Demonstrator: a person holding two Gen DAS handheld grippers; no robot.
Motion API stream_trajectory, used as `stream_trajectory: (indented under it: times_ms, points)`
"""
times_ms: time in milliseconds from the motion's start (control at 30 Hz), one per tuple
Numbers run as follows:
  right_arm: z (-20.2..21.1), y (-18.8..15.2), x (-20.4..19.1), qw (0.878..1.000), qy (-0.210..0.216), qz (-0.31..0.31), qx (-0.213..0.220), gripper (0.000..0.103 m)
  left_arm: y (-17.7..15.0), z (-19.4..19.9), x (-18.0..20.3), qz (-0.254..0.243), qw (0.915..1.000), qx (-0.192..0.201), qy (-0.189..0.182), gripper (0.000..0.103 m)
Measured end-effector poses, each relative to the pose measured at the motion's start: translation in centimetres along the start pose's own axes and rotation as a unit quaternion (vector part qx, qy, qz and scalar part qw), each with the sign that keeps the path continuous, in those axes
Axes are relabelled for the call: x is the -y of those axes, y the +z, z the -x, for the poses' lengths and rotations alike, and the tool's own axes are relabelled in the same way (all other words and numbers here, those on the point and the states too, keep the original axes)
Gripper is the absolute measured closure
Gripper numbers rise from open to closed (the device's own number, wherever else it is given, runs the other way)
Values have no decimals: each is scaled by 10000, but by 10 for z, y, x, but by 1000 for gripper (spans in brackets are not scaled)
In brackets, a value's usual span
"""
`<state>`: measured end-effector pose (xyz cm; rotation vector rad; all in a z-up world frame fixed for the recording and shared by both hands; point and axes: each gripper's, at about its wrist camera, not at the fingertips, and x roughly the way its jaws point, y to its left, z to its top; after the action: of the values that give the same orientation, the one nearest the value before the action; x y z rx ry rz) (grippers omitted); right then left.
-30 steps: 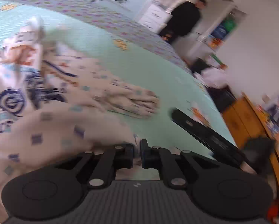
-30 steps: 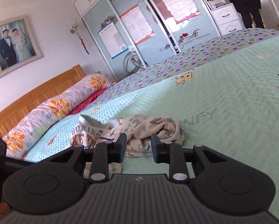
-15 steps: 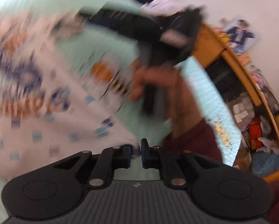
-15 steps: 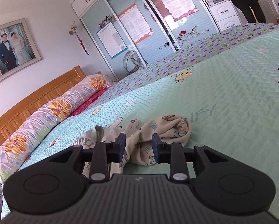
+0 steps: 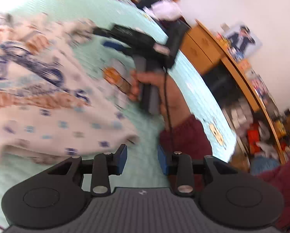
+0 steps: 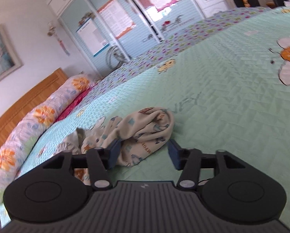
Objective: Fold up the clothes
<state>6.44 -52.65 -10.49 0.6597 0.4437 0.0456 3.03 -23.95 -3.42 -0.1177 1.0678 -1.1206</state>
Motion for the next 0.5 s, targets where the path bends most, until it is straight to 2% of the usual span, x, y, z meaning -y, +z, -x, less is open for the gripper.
stream_trajectory:
  times_ms: [100, 167, 267, 367, 400, 433, 467, 500]
  points:
    - [-13, -1, 19, 9980, -8, -626, 97, 33, -3, 18, -12, 281, 9991, 280, 134, 65]
    - [-21, -1, 23, 9964, 91, -812, 245, 32, -6, 26, -22, 559, 9975, 397, 173, 64]
    - [-39, 2, 19, 9964, 254, -767, 257, 29, -10, 36, -31, 801, 9949, 512, 337, 64]
    - [-55, 3, 4, 9995, 152, -287, 25, 32, -10, 55, -41, 946, 9914, 736, 520, 64]
    - [-58, 2, -2, 9999, 102, -83, -51, 45, -9, 61, -45, 987, 9898, 838, 587, 64]
    - [-61, 2, -5, 9999, 87, 36, -141, 72, -7, 68, -49, 1028, 9881, 941, 654, 64]
    - [-61, 2, -6, 9998, 42, 77, -162, 81, -6, 74, -52, 1070, 9860, 1053, 721, 64]
    - [-60, 2, -7, 9998, -16, 103, -159, 83, -4, 80, -56, 1113, 9836, 1176, 794, 64]
